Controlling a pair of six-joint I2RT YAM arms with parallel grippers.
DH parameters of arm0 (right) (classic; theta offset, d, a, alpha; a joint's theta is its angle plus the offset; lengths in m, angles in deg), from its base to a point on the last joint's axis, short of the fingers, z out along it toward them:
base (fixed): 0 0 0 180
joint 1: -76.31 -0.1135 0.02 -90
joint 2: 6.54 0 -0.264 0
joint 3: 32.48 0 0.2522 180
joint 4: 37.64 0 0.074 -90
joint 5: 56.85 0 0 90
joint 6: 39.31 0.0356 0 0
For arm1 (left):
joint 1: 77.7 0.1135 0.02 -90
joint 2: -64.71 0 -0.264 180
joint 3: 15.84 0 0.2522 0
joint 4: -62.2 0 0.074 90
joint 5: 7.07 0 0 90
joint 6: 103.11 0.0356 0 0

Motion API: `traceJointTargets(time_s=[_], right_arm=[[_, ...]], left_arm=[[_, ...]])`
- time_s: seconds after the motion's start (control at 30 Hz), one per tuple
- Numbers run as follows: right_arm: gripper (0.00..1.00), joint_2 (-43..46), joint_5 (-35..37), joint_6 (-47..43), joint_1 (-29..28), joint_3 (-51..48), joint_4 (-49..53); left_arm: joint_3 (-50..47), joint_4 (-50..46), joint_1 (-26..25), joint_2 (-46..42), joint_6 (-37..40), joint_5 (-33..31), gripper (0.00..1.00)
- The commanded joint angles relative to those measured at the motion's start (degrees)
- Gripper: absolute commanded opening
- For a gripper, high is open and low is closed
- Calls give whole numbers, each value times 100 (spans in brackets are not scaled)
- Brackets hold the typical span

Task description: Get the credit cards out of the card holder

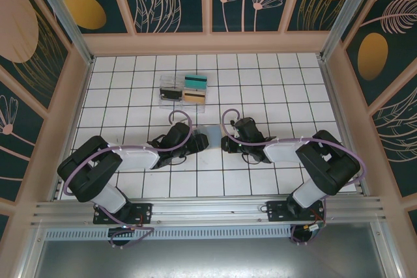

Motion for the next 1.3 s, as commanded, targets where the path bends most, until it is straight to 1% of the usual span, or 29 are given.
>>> traceJointTargets(time_s=[0.0,0.1,0.13,0.17,0.2,0.27,0.47,0.53,0.63,0.77,0.83,0.87,0.97,1.13,1.17,1.23,1.27], right_arm=[[29,-192,-164,68,-123,100,-4],[29,-187,-164,69,-126,107,5],[29,-195,-164,67,-128,104,1],[29,-192,-164,69,-124,101,6],[29,-195,-169,69,-122,101,5],[29,-193,-164,69,-130,109,14],[29,-181,-160,60,-123,132,40],[29,-160,-126,60,-129,134,56],[29,-54,16,60,-123,137,139],[29,409,428,120,-91,51,242],[29,674,527,139,-66,22,279],[29,786,523,126,-71,41,286],[30,886,310,97,-75,214,358],[27,593,-389,143,-144,508,21],[25,453,-510,176,-150,624,-10],[18,193,-664,239,-158,848,-4],[17,26,-725,274,-156,963,-1]], left_arm=[[71,158,-31,64,130,148,71],[72,211,-32,73,146,199,79],[62,229,-29,73,157,214,86],[63,258,-32,73,161,225,88],[62,280,-29,73,159,238,92],[53,296,-27,80,165,264,97],[37,289,-32,64,167,260,99],[37,221,-25,25,155,197,97],[44,24,-31,-56,141,15,90],[6,-279,-27,-284,168,-340,72],[-30,-427,-31,-416,223,-515,64],[-43,-513,-32,-473,260,-613,59],[-104,-689,-7,-598,335,-861,44],[-223,-653,126,-555,413,-885,19],[-236,-621,143,-506,431,-866,16],[-246,-534,175,-404,468,-842,14],[-248,-480,187,-351,482,-818,13]])
